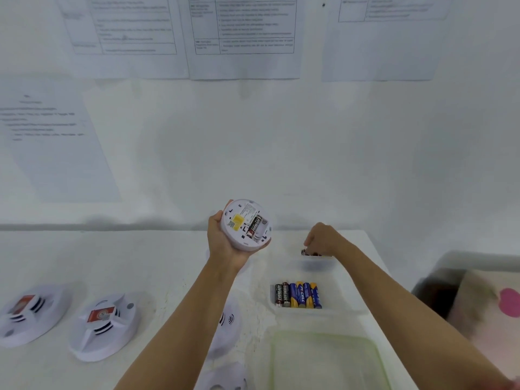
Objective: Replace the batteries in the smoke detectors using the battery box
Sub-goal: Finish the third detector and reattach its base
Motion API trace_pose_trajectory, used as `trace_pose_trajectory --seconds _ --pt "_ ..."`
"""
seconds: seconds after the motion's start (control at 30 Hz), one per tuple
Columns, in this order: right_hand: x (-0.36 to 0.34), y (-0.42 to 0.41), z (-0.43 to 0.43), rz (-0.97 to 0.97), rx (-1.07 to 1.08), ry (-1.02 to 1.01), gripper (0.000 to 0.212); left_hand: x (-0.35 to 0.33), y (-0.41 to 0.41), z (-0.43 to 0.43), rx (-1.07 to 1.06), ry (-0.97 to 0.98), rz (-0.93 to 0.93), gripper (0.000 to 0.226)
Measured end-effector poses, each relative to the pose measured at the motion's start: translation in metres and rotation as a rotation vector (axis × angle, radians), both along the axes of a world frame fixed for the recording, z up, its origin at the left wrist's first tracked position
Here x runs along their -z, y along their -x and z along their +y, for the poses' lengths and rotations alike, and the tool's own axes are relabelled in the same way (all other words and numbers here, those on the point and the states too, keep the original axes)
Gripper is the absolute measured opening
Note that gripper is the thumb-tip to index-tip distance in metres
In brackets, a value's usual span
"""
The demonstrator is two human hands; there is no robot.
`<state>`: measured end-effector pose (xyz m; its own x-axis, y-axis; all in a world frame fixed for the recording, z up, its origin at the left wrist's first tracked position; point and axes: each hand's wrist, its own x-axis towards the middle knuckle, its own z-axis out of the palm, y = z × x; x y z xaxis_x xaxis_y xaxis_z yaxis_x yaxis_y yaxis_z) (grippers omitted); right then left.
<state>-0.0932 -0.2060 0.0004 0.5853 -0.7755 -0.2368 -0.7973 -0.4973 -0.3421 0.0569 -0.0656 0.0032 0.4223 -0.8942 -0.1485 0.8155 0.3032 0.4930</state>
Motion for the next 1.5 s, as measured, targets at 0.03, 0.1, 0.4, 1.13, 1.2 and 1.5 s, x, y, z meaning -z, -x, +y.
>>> trace_pose_trajectory --seconds 0.03,0.1,0.4,1.13,1.2,1.5 --pt "0.006 -0.003 -0.002 0.058 -0.035 0.021 0.030 0.001 0.001 -0.001 0.002 -0.008 0.000 0.032" --pt "0.012 -0.006 -0.005 0.082 -0.061 0.031 0.036 0.004 0.002 -0.002 0.002 -0.027 0.006 0.032" --pt "0.013 -0.010 -0.007 0.009 -0.126 0.059 0.014 0.009 0.002 -0.002 -0.004 -0.049 0.058 0.031" --pt "-0.073 0.000 0.091 -1.030 -0.287 -0.204 0.032 -0.012 0.014 0.023 0.125 0.036 -0.006 0.040" --pt "-0.070 0.000 0.101 -0.956 -0.389 -0.201 0.029 -0.013 0.013 0.026 0.137 0.047 -0.003 0.042" --pt "-0.058 -0.004 0.112 -0.597 -0.690 0.351 0.028 -0.016 0.011 0.041 0.186 0.056 0.003 0.042"
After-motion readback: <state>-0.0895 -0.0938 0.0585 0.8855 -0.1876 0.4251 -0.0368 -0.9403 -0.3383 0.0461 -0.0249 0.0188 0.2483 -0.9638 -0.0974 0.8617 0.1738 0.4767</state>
